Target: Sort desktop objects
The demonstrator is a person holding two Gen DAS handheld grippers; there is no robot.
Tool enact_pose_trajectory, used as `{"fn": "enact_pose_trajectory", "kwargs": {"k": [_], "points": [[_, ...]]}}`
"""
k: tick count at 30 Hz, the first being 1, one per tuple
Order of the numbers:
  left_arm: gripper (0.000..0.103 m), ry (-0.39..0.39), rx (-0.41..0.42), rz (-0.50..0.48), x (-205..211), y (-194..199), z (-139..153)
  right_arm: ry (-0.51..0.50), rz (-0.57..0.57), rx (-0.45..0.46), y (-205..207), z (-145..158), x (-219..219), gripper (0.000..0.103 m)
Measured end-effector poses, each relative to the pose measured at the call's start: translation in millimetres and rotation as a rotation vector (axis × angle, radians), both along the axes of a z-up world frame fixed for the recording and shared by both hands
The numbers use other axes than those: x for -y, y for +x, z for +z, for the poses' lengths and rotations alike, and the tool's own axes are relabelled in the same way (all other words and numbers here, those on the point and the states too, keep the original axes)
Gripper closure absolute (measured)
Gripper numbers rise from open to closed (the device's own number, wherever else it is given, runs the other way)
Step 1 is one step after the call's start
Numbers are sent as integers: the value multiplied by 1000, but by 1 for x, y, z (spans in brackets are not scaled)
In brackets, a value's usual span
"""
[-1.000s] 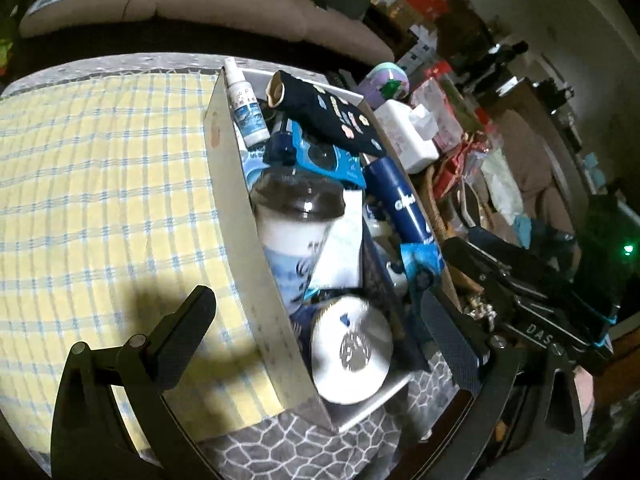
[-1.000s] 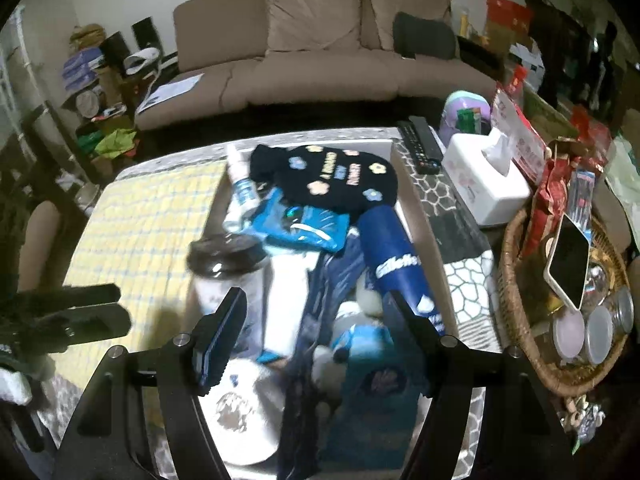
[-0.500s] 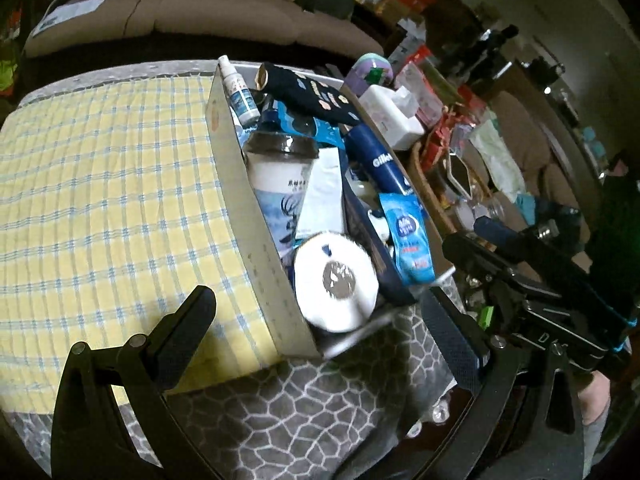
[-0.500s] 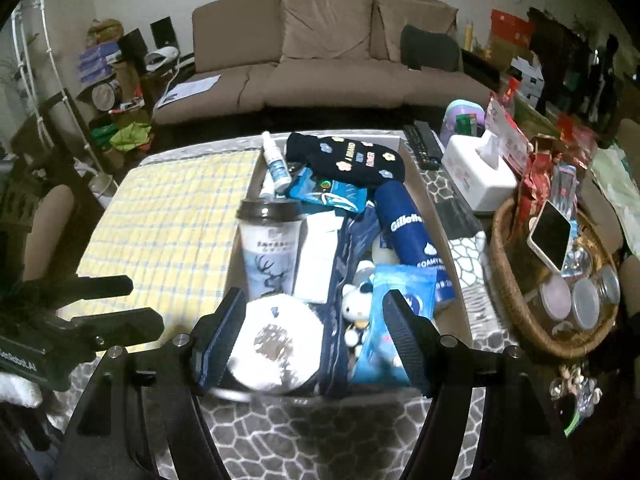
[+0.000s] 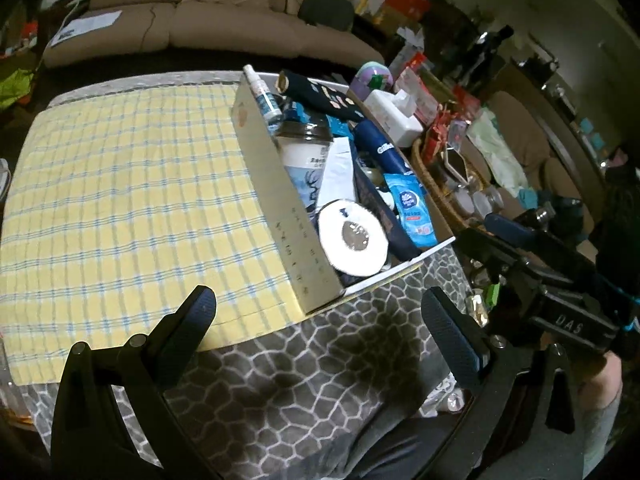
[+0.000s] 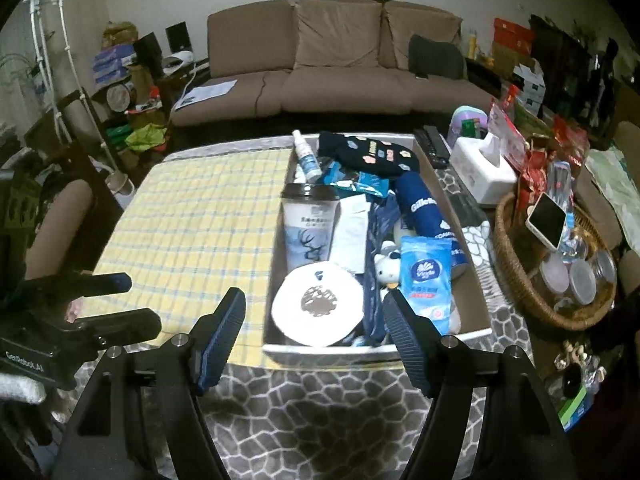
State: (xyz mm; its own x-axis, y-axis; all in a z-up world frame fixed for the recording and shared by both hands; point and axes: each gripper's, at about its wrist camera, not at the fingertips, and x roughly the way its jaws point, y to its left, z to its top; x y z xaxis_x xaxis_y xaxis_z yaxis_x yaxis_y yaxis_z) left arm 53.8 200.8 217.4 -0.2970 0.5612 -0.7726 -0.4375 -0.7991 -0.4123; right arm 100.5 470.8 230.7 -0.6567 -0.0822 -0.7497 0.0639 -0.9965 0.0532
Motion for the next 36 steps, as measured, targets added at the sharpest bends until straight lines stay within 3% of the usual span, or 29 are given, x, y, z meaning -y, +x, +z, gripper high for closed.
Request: {"fn": "enact_pose_trajectory", "kwargs": {"k": [12, 24, 30, 32, 36], "points": [[0, -57, -46, 21, 60, 20, -16, -23, 50, -2, 16, -5, 33, 27], [0, -205, -80, 91, 108, 19, -61, -54, 143, 74, -2, -64, 108, 27], [0, -260, -110, 173, 135, 8, -82, -67, 134, 92, -18, -97, 137, 13], [0, -267, -96, 220, 147, 1, -94, -60, 122, 94, -24, -110, 147, 0], [0, -283, -76, 323, 167, -12, -120, -35, 98, 123, -39, -137, 163, 0]]}}
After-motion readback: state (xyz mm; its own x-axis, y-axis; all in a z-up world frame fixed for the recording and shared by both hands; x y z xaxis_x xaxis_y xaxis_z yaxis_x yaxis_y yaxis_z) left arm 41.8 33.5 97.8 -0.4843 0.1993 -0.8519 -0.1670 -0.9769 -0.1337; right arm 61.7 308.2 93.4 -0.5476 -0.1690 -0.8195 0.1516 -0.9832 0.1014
